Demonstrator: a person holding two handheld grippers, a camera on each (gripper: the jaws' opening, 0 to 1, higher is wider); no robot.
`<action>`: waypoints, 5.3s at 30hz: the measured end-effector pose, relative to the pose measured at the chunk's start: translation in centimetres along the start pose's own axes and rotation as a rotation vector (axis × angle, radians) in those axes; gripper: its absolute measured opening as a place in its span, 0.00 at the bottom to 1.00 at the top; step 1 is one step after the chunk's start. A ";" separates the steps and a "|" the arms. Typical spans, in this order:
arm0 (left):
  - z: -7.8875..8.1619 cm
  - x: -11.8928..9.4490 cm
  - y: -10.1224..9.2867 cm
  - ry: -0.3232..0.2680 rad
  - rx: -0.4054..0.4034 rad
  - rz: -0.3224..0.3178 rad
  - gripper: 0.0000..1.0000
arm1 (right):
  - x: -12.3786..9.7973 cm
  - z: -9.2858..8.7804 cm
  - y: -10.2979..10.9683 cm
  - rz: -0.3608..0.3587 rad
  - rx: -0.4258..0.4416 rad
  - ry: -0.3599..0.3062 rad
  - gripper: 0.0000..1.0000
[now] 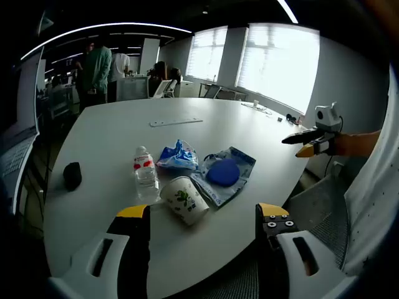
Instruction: Arrange the tabletop items into an orderly group along one side of the table until the central work area is clear of visible clutter.
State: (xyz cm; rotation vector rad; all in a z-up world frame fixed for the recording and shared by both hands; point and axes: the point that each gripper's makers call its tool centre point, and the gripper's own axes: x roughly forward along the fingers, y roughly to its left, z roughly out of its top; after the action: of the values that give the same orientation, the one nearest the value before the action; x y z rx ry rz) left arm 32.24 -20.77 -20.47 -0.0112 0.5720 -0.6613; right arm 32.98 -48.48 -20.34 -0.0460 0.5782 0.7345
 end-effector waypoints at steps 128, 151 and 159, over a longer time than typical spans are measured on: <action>5.6 6.0 1.7 -0.038 0.018 -0.019 0.59 | 6.8 6.4 -3.1 0.066 -0.065 -0.030 0.57; 6.5 9.3 2.2 -0.016 0.010 -0.039 0.56 | 10.1 7.8 -3.9 0.091 -0.077 -0.021 0.56; 6.6 10.5 2.4 -0.009 0.004 -0.043 0.54 | 11.5 8.1 -4.1 0.103 -0.083 -0.012 0.55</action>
State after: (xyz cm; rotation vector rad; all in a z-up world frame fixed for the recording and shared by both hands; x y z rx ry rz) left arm 43.71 -26.09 -20.55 -0.0230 0.5626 -0.7041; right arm 46.37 -42.55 -20.11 -0.0889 0.5416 0.8582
